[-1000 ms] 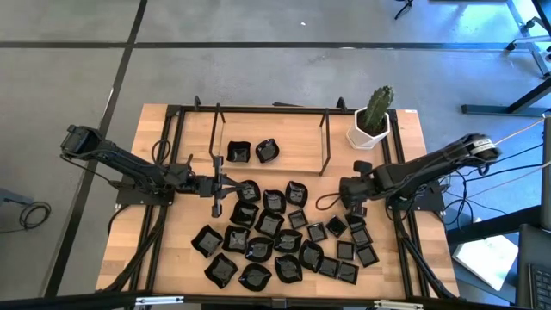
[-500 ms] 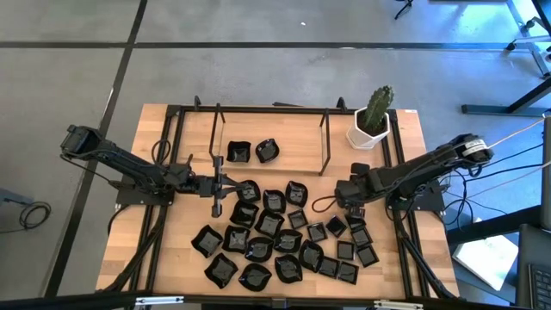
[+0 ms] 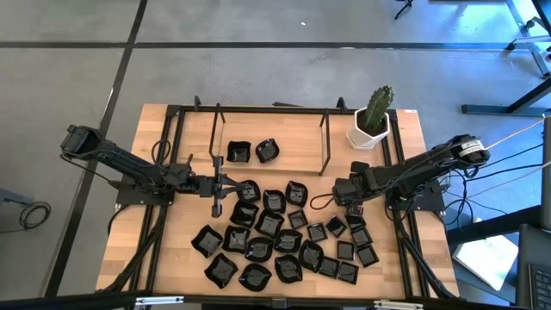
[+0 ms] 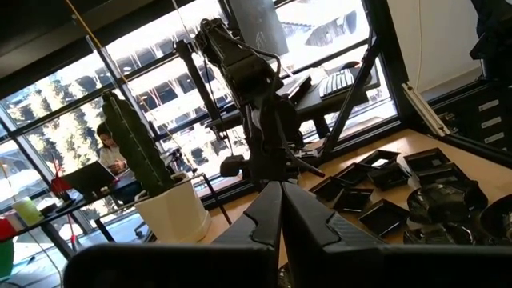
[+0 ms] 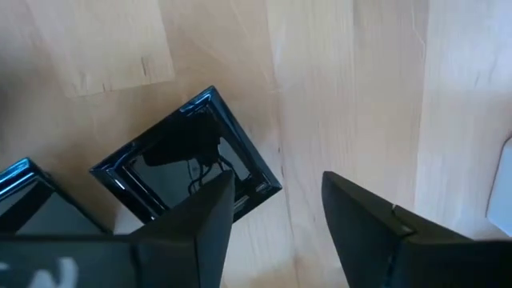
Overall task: Pick & Place Mini shaped plates
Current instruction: Put the square plate on the shelf
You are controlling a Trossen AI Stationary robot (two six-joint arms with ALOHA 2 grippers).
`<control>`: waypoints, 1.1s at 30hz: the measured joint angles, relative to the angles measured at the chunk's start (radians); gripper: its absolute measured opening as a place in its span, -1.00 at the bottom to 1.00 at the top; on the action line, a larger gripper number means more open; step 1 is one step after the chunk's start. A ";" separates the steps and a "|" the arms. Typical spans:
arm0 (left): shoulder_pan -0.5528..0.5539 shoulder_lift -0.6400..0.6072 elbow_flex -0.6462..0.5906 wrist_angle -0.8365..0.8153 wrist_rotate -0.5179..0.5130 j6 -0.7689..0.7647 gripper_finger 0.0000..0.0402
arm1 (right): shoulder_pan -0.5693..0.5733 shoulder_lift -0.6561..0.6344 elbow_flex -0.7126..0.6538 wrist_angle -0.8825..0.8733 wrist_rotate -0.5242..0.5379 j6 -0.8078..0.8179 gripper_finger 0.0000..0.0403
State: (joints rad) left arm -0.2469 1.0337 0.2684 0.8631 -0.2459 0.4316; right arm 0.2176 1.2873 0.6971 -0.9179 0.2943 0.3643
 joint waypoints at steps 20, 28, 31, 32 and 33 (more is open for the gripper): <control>0.000 0.000 0.000 0.000 0.000 0.042 -0.97 | 0.000 0.000 0.000 0.000 -0.124 0.147 -0.06; 0.000 0.000 0.000 0.000 0.000 0.042 -0.97 | 0.001 0.000 0.000 0.000 -0.140 0.248 -0.06; 0.000 0.000 0.000 0.000 0.000 0.033 -0.98 | 0.001 0.000 0.000 0.000 -0.140 0.291 -0.06; 0.000 0.000 0.000 0.000 0.000 0.027 -0.99 | 0.001 0.000 0.000 0.000 -0.140 0.305 -0.06; 0.000 0.000 0.000 0.000 0.000 0.026 -0.99 | 0.001 0.000 0.000 0.000 -0.140 0.317 -0.06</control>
State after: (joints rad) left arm -0.2466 1.0336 0.2684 0.8631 -0.2459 0.4574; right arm 0.2184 1.2873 0.6975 -0.9179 0.1546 0.6809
